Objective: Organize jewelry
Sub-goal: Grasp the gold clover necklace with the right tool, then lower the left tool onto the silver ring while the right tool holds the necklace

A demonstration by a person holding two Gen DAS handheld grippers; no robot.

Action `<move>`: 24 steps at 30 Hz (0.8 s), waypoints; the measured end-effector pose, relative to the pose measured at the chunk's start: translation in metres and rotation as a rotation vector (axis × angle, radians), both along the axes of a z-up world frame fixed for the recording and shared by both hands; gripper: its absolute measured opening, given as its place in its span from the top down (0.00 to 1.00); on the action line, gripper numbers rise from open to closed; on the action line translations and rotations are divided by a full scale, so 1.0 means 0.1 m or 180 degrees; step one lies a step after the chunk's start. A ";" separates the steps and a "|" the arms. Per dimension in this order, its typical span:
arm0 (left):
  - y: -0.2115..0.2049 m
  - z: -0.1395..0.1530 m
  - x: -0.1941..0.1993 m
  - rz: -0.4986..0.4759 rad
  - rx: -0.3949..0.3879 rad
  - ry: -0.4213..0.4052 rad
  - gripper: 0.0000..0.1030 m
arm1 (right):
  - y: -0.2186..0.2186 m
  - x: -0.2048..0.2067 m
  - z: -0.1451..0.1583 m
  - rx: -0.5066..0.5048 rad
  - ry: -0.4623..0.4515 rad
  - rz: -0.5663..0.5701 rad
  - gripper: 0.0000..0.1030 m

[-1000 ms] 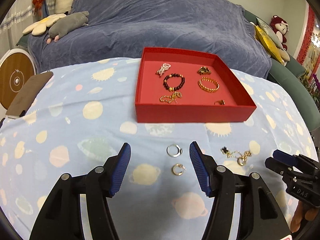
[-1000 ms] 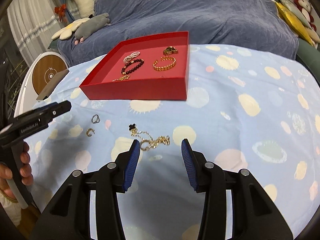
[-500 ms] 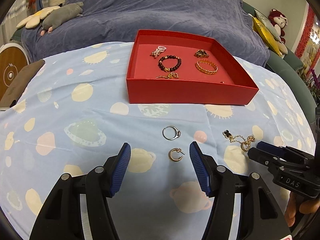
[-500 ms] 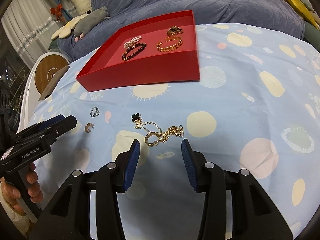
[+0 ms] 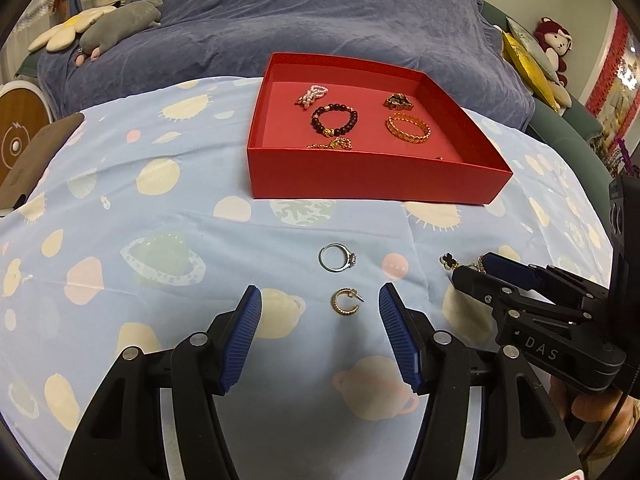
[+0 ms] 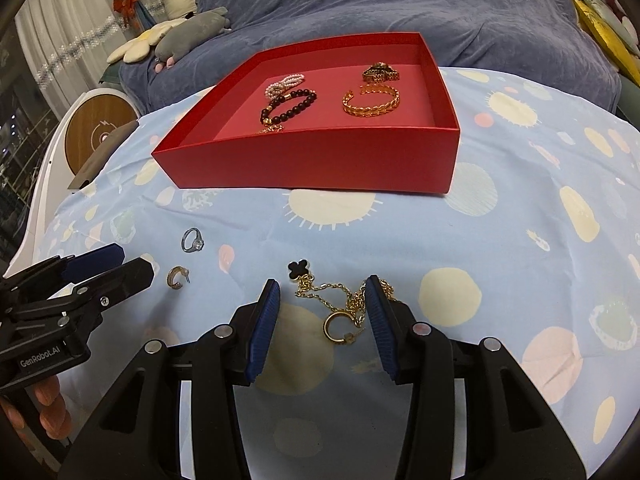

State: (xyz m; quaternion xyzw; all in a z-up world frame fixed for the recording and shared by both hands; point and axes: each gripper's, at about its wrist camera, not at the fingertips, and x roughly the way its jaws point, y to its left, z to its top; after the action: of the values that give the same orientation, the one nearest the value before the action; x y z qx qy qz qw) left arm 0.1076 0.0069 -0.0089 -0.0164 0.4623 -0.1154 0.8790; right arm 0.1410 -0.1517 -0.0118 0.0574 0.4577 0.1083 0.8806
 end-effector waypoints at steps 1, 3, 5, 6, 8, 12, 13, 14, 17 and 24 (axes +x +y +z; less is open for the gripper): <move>0.00 0.00 0.00 0.0003 0.0003 -0.0001 0.43 | 0.01 0.01 0.00 -0.0025 -0.0011 -0.0001 0.59; 0.03 0.00 -0.01 0.0015 0.0000 0.0006 0.43 | 0.04 0.03 -0.01 -0.0105 -0.0044 -0.0012 0.63; 0.06 -0.01 -0.02 0.0032 -0.0006 0.0013 0.43 | 0.07 0.07 -0.02 -0.0203 -0.0087 -0.0031 0.69; 0.08 -0.01 -0.02 0.0040 -0.0002 0.0014 0.43 | 0.08 0.08 -0.02 -0.0230 -0.0104 -0.0037 0.75; 0.11 -0.02 -0.03 0.0044 0.0001 0.0012 0.43 | 0.08 0.10 -0.02 -0.0214 -0.0114 -0.0040 0.87; 0.17 -0.05 -0.03 0.0070 0.0007 0.0032 0.43 | 0.09 0.11 -0.01 -0.0201 -0.0085 -0.0035 0.97; 0.19 -0.05 -0.03 0.0074 0.0001 0.0040 0.43 | 0.08 0.10 0.00 -0.0156 -0.0076 -0.0029 0.97; 0.19 -0.05 -0.03 0.0079 -0.0001 0.0042 0.43 | 0.08 0.09 0.02 -0.0121 -0.0087 -0.0021 0.97; 0.20 -0.05 -0.03 0.0077 -0.0007 0.0042 0.43 | 0.08 0.04 0.15 -0.0100 -0.0198 0.0001 0.98; 0.08 -0.08 -0.04 -0.0022 0.0012 0.0053 0.43 | -0.19 -0.03 0.47 0.0054 -0.0428 -0.0146 0.98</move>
State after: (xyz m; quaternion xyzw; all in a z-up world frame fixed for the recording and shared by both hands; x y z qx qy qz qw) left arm 0.1035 0.0148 -0.0169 -0.0142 0.4699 -0.1175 0.8748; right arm 0.1383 -0.1708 0.0354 0.0680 0.3950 0.0956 0.9112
